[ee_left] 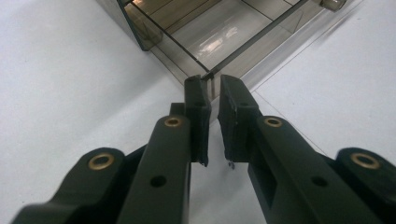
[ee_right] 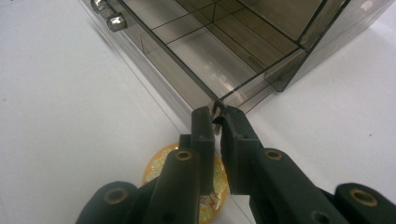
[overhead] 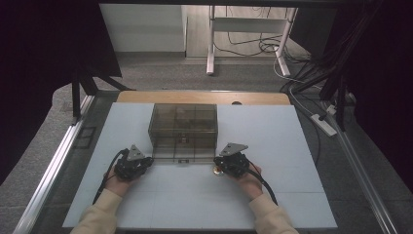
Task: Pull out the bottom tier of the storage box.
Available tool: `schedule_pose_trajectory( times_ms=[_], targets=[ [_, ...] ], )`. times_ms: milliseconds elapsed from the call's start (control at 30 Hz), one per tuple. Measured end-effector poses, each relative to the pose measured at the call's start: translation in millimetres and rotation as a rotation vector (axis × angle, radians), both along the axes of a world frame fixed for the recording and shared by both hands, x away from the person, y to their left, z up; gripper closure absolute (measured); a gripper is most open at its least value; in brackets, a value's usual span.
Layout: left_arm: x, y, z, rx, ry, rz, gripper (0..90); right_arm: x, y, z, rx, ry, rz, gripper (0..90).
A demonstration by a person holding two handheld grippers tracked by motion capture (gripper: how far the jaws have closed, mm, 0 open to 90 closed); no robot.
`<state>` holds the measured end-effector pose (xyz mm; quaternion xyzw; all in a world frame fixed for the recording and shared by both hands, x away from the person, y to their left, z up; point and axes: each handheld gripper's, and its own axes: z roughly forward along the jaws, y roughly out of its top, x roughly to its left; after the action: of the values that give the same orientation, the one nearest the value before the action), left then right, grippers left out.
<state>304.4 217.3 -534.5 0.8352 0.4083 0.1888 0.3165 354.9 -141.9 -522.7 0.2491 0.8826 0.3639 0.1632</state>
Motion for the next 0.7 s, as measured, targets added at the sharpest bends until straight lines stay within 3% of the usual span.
schedule_pose_trajectory(
  times_ms=[700],
  targets=[
    [-3.6, 0.3, 0.1, 0.004, 0.005, 0.001, 81.1, -4.4, 0.3, -0.1, -0.004, 0.01, 0.007, 83.0]
  ],
)
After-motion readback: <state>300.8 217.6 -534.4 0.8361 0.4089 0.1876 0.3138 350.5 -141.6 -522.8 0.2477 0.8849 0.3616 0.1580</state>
